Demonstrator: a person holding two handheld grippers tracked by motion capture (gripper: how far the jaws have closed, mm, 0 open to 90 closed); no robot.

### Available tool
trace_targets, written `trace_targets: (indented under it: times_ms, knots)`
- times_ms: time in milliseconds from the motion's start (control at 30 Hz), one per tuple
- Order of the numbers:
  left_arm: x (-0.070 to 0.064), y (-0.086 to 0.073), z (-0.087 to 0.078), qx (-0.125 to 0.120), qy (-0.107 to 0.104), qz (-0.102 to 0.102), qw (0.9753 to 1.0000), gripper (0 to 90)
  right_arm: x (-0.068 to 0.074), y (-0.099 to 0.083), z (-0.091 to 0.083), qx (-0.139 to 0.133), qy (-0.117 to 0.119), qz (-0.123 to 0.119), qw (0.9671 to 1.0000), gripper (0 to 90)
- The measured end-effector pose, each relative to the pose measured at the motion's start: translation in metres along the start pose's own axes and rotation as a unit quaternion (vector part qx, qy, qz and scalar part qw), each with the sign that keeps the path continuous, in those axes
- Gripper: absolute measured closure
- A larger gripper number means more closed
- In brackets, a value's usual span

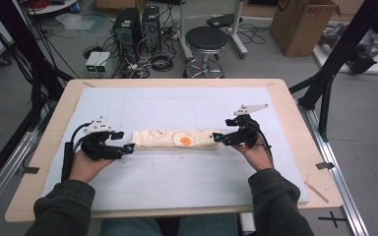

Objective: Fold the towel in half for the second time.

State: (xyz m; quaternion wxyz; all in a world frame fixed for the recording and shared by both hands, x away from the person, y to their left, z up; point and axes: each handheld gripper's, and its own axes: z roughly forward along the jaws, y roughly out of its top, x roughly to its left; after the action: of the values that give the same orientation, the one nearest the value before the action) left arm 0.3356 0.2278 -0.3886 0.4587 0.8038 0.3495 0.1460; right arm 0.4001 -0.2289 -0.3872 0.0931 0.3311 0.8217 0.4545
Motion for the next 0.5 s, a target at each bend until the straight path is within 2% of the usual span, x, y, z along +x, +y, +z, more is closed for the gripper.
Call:
trace_targets:
  times_ms: [500]
  knots:
    - [-0.008,-0.013,-0.018,-0.016,0.011,-0.008,0.9998,30.4,0.009,-0.015,-0.017,-0.011,-0.005,-0.006,0.9999,12.6]
